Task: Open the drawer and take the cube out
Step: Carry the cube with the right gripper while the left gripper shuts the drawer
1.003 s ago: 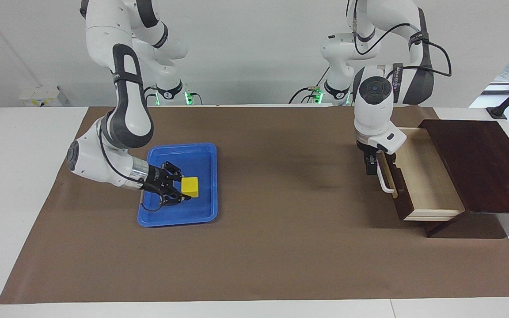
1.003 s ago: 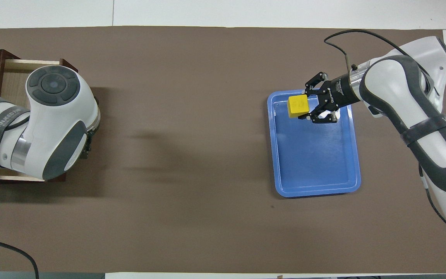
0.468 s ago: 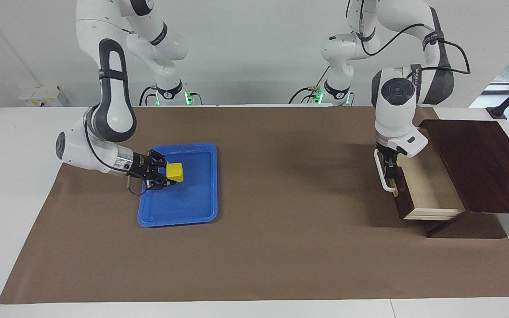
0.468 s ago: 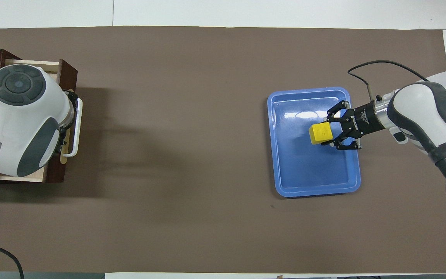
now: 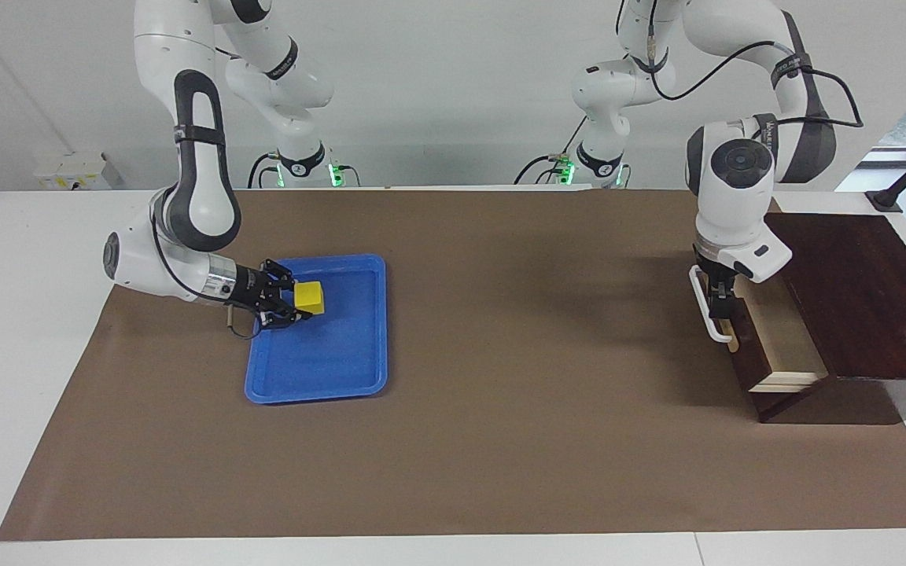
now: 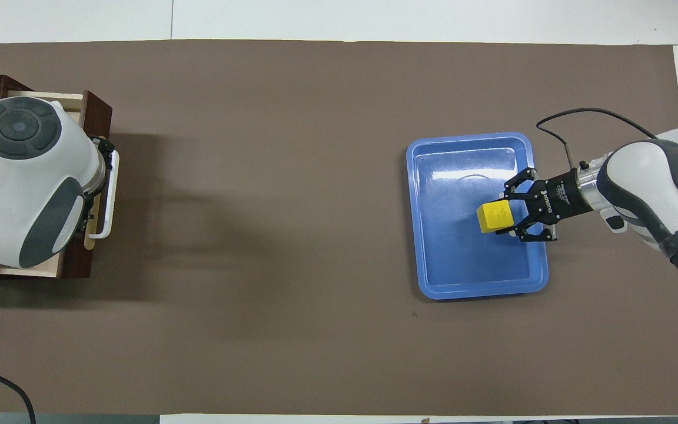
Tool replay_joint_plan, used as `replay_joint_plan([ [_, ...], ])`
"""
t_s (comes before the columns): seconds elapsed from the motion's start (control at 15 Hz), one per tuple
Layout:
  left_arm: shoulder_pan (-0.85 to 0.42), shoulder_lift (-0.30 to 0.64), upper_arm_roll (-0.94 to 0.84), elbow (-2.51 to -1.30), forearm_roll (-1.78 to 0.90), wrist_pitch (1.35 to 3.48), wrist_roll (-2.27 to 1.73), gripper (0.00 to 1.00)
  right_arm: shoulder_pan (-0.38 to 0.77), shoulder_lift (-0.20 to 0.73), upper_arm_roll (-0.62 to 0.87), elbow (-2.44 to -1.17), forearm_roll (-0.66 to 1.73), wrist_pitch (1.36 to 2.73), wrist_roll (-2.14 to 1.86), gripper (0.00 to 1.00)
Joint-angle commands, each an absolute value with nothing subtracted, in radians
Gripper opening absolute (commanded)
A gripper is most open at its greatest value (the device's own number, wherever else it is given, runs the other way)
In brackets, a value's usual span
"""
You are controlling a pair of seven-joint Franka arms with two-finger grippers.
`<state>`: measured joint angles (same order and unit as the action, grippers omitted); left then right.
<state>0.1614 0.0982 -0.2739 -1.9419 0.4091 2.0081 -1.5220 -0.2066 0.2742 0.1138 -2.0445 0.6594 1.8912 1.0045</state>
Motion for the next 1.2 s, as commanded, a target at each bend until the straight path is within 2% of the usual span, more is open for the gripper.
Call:
replay_joint_plan([
  [0.0,0.205,0.089,-0.278,-1.96,0.437,2.075,-1.494,1.0,-0.204,0.222,0.13,-2.127,0.67,1.937,1.012,0.0],
  [0.13,0.23,0.094,-0.278,-1.959,0.437,2.101,-1.493,1.0,-0.167,0.213,0.129,-2.158,0.716,1.947,1.002,0.0],
  [0.47,0.267,0.095,-0.278,-1.959,0.437,2.102,-1.488,1.0,-0.066,0.201,0.129,-2.218,0.799,2.069,1.008,0.0],
  [1.14,0.319,0.094,-0.278,-1.967,0.436,2.128,-1.443,1.0,-0.063,0.183,0.129,-2.283,0.828,2.095,0.963,0.0],
])
